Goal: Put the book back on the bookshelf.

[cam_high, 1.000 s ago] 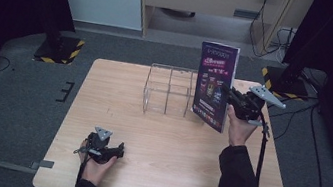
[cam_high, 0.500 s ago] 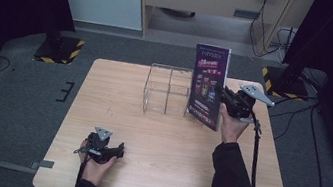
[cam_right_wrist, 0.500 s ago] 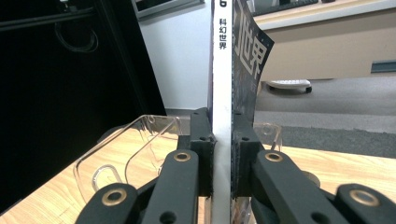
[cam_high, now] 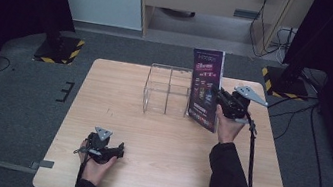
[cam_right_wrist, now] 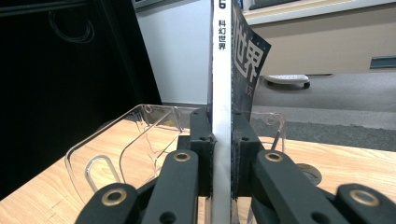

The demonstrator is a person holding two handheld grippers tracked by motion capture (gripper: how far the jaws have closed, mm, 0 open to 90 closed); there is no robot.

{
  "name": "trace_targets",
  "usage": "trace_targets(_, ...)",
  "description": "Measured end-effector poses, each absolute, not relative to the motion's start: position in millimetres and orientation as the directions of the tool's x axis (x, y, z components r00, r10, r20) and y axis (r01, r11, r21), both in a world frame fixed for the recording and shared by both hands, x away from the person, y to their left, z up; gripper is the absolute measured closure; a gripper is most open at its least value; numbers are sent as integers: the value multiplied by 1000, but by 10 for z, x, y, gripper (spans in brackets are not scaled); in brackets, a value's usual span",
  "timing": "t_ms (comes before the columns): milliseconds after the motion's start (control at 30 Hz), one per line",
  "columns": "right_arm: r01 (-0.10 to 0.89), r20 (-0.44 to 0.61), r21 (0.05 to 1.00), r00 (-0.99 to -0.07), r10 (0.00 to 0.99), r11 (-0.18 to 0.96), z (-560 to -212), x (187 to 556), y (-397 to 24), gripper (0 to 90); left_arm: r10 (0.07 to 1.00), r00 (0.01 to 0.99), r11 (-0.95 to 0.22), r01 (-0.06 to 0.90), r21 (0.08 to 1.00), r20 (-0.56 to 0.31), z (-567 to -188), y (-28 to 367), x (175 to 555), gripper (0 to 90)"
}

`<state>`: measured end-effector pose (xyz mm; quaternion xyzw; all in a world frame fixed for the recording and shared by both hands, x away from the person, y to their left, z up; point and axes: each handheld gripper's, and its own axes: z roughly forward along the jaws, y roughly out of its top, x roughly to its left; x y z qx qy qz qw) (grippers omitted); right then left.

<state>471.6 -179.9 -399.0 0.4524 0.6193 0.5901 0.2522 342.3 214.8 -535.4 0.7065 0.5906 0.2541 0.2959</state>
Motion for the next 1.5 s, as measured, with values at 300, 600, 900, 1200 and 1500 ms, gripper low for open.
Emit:
trace_targets(300,264,205,961,-480,853,-83,-4006,4653,-1821,826,985,174,-129,685,717,11,-5354,2148,3422,109)
trace_targets(600,278,175,960,-497,850,-35,-3994,4583,-1839,824,985,174,-129,685,717,11,-5354,2147,3422,109)
trace_targets(900,302,173,953,-512,841,-13,-4013,4485,-1923,822,985,173,-129,686,716,13,-5353,2145,3423,107)
trace_targets(1200,338,150,940,-522,840,42,-4053,4303,-2002,819,985,173,-129,686,716,13,-5354,2144,3423,107)
trace_targets(1500,370,137,925,-535,834,85,-4132,4085,-2106,814,985,171,-128,686,716,11,-5353,2143,3423,107)
